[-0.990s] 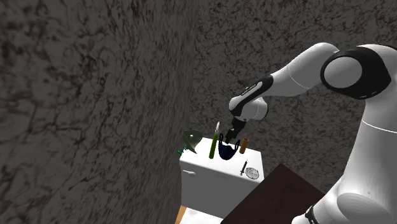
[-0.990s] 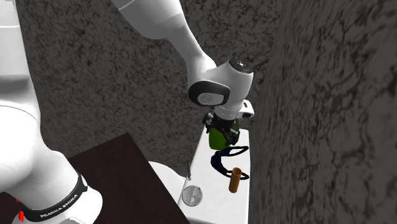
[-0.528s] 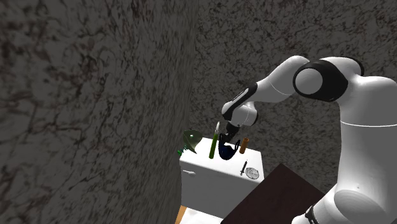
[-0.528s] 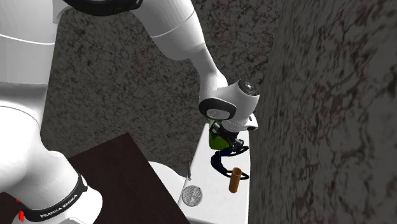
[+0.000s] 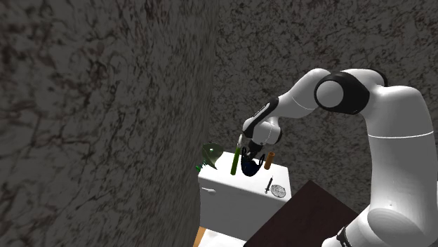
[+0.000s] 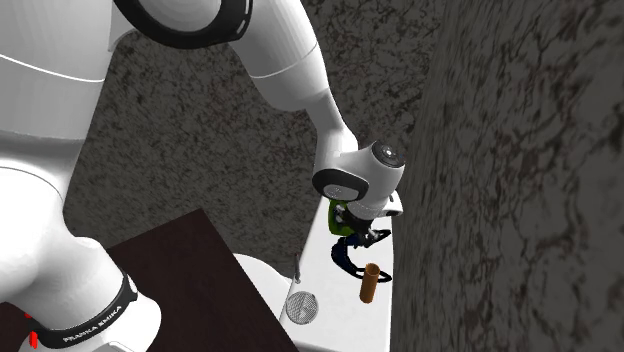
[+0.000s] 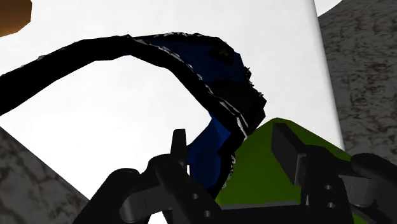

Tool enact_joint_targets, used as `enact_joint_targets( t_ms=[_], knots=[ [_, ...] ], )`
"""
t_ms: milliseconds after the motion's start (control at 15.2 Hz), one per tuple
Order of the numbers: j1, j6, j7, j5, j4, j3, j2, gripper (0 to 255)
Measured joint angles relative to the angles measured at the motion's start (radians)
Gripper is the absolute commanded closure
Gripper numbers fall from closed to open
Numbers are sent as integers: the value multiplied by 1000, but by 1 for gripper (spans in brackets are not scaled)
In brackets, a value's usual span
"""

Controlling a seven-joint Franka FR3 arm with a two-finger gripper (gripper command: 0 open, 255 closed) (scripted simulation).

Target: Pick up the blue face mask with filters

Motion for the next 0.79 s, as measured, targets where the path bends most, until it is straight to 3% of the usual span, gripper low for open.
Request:
enact_joint_targets(
  t_ms=[792],
  knots=[
    [5,-15,11,-11,-12,-9,-27,255]
  ],
)
